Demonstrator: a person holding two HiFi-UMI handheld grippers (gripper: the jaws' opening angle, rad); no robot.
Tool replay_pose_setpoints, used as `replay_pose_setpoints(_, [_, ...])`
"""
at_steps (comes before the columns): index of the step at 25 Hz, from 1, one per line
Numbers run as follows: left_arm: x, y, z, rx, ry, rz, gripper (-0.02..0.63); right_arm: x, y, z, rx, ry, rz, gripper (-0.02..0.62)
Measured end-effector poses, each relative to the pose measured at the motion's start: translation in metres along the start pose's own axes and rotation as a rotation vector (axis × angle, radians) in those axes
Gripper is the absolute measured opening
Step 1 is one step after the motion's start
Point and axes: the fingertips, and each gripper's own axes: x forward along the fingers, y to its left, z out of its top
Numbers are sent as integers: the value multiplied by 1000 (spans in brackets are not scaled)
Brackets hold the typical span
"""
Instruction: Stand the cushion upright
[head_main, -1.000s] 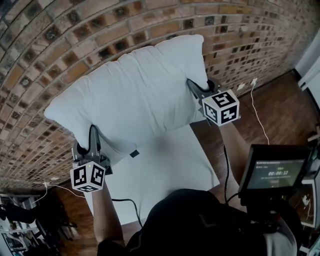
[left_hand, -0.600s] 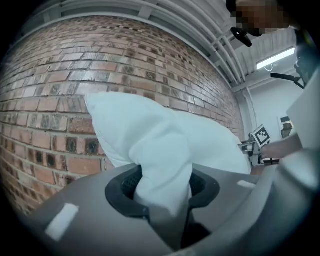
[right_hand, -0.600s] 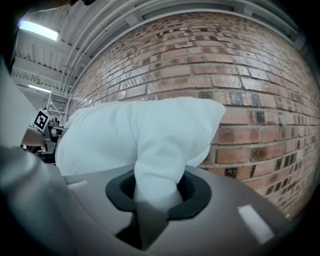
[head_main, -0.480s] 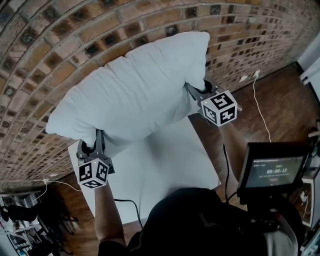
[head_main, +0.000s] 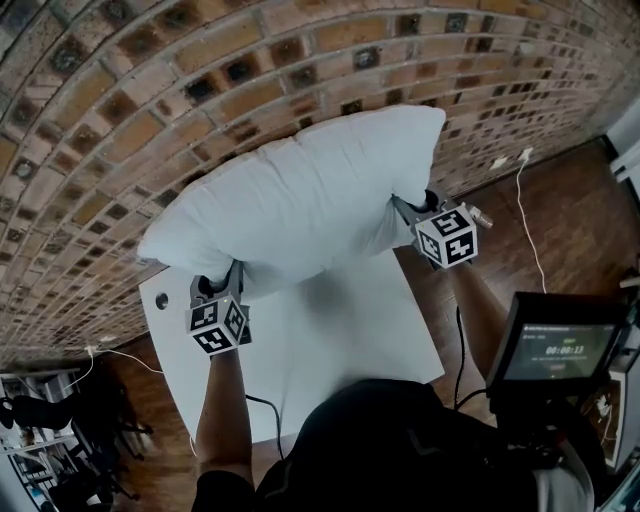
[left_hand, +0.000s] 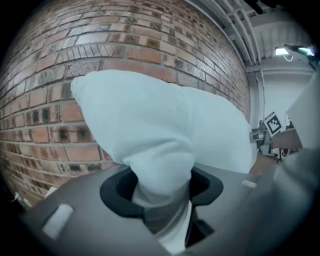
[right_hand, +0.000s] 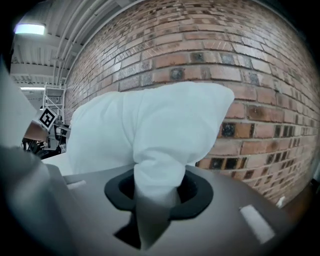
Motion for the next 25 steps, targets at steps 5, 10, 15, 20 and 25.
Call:
replay_pose_setpoints(5, [8,5,-2,-1,-5,30,234,1,-3,-11,22,-11,-7,149])
replay_pose_setpoints(10, [9,7,-6,-5,2,31,260,9,-5,-13,21,10,-1,164])
replay_pose_setpoints(15, [7,19,-10,12,-3,97,317,8,-10,-18,31,27,-19,249])
replay_pose_setpoints(20, [-9,20,-15,4,-5,117,350,-8,-18,-29,74,64,-28,350])
replay_pose_setpoints(25, [-22,21,-21,7,20,113,357,-18,-17,-37,81,88,-34,379])
